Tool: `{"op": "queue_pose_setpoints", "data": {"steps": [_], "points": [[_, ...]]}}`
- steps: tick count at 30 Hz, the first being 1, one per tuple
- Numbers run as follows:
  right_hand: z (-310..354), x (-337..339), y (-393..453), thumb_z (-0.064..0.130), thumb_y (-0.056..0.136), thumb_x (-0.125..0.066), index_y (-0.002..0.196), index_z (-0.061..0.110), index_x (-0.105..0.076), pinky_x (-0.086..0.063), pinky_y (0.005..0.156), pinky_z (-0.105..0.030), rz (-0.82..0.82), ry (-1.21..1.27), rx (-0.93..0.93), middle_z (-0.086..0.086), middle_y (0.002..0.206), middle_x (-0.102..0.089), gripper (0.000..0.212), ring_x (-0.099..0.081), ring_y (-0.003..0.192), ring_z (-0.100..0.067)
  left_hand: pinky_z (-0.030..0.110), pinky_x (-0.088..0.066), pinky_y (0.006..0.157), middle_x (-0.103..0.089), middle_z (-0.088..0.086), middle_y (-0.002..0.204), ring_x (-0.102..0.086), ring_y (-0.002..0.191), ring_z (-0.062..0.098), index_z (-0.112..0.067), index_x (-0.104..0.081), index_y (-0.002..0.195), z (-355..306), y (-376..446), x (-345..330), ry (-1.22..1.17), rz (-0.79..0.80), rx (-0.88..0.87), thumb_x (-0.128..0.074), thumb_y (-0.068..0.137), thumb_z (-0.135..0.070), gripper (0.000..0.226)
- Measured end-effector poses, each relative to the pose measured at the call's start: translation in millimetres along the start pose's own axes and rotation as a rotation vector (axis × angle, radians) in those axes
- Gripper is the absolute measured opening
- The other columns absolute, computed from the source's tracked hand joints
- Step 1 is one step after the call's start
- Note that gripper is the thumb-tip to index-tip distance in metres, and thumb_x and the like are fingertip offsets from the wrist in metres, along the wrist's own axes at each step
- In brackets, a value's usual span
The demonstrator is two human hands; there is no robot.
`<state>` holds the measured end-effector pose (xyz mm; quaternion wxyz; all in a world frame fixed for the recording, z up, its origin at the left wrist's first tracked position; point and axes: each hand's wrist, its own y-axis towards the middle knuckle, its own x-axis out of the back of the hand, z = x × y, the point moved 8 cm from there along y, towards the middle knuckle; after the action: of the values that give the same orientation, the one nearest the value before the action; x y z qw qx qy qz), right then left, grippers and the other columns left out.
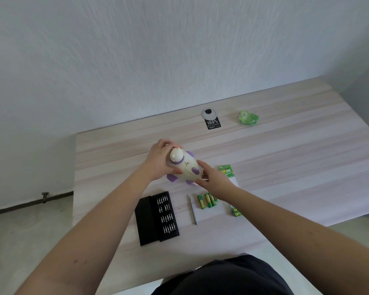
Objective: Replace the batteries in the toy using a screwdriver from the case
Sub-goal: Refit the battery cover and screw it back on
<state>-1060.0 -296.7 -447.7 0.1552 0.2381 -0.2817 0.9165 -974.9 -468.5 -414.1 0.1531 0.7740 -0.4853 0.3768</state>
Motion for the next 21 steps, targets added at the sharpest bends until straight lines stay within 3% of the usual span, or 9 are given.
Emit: {"op": "queue_pose_setpoints", "data": {"steps": [2,5,8,10,15,18,21], "points": [[-0.1,-6.0,-2.3,0.032,0.088,-0.063,0.143,0.032,-0.032,-0.052,0.089,-0.037,-0.036,-0.009,0.003,0.0,0.117,-0.067,0.064,-0.063,0.107,-0.016,0.036,-0.034,0.106,-0.039,0.0,0.126,-0.04,0.119,0.023,-0.029,-0.055,0.129,7.7,-7.6,4.3,-0.035,-0.072,0.063,-0.089,0.042,-0.044,0.094],[2.7,-12.0,-3.3,0.04,0.084,-0.067,0.137,0.031,-0.039,-0.053,0.089,-0.039,-0.097,0.01,0.03,0.003,0.113,-0.067,0.06,-0.063,0.102,-0.013,0.029,-0.036,0.105,-0.038,0.002,0.13,-0.039,0.121,0.013,-0.026,-0.05,0.132,18.9,-23.0,4.3,-0.148,-0.153,0.14,-0.093,0.054,-0.025,0.09],[8.8,-15.7,-3.7,0.045,0.08,-0.07,0.131,0.029,-0.043,-0.054,0.086,-0.036,-0.141,0.018,0.053,0.005,0.11,-0.066,0.06,-0.063,0.097,-0.01,0.019,-0.047,0.093,-0.037,-0.003,0.142,-0.04,0.129,0.011,-0.029,-0.041,0.141,28.6,-37.9,-12.4,-0.46,-0.125,0.19,-0.083,0.073,-0.016,0.081],[11.4,-20.1,-4.4,0.045,0.077,-0.073,0.13,0.027,-0.045,-0.055,0.084,-0.034,-0.147,0.023,0.045,0.007,0.109,-0.065,0.062,-0.063,0.094,-0.008,0.029,-0.052,0.095,-0.034,-0.007,0.147,-0.04,0.134,0.013,-0.035,-0.037,0.142,32.3,-43.1,-19.3,-0.552,-0.148,0.194,-0.081,0.074,-0.022,0.082],[11.3,-27.5,-7.0,0.041,0.076,-0.076,0.128,0.024,-0.049,-0.055,0.084,-0.031,-0.14,0.135,0.016,0.006,0.104,-0.066,0.061,-0.065,0.091,-0.007,0.041,-0.043,0.108,-0.025,-0.007,0.154,-0.031,0.141,0.014,-0.044,-0.031,0.143,34.9,-39.6,-26.1,-0.565,-0.131,0.193,-0.082,0.066,-0.038,0.092],[10.9,-25.9,-9.5,0.049,0.086,-0.063,0.125,0.028,-0.053,-0.053,0.08,-0.026,-0.121,0.182,-0.002,0.006,0.102,-0.069,0.045,-0.065,0.089,-0.006,0.045,-0.041,0.11,-0.027,-0.007,0.153,-0.034,0.14,0.015,-0.051,-0.032,0.139,38.4,-33.0,-25.5,-0.534,-0.073,0.174,-0.083,0.063,-0.042,0.092],[7.2,-24.3,-7.6,0.043,0.096,-0.05,0.125,0.027,-0.055,-0.054,0.086,-0.037,-0.142,0.258,-0.059,0.002,0.101,-0.072,0.034,-0.067,0.088,-0.014,0.042,-0.045,0.106,-0.029,-0.008,0.151,-0.038,0.136,0.013,-0.055,-0.035,0.136,35.5,-27.9,-23.4,-0.55,-0.028,0.157,-0.083,0.062,-0.04,0.089]]}}
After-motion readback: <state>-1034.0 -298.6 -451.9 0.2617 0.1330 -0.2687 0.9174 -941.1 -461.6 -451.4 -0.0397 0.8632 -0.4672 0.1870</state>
